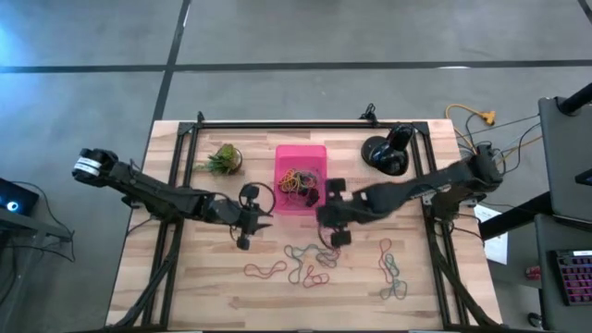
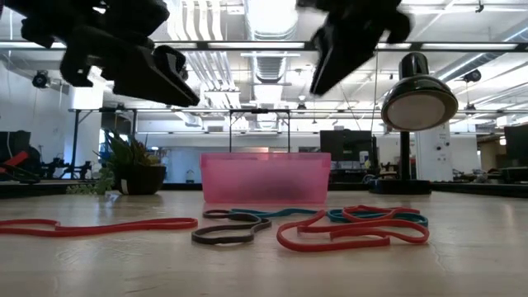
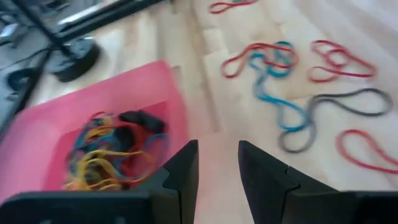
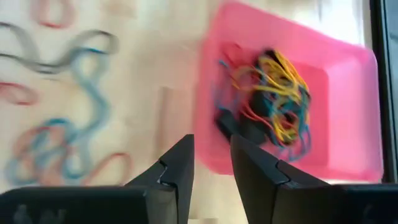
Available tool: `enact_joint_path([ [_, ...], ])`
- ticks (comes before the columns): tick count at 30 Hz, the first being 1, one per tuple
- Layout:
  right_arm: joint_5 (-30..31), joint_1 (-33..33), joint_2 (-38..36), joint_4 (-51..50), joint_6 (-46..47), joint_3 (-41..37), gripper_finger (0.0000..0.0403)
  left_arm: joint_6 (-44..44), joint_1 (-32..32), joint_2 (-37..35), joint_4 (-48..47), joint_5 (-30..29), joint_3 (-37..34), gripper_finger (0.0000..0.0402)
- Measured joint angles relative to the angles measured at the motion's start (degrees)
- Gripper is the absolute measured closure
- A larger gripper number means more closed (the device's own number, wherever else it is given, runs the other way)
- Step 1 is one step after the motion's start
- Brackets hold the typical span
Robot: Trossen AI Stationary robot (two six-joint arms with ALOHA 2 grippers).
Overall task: Pick and place rubber bands into bin
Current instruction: Put the red rubber bands into the pink bin
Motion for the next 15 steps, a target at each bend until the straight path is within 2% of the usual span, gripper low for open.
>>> enact_joint_path([
  [3, 0.4, 4.5, -1.5, 0.2, 1.1, 0.0, 0.0309, -1.3, -2.2, 1.8, 0.2, 2.8, 0.1, 0.0304],
  [10, 0.5, 13.4, -3.2, 0.3, 6.5, 0.0, 0.0321, -7.9, -3.9, 6.7, 4.1, 17.8, 0.5, 0.0304],
  [15, 0.7, 18.3, -3.2, 0.5, 10.1, 0.0, 0.0330, -11.6, -4.6, 10.4, 4.8, 19.1, 0.5, 0.0304],
])
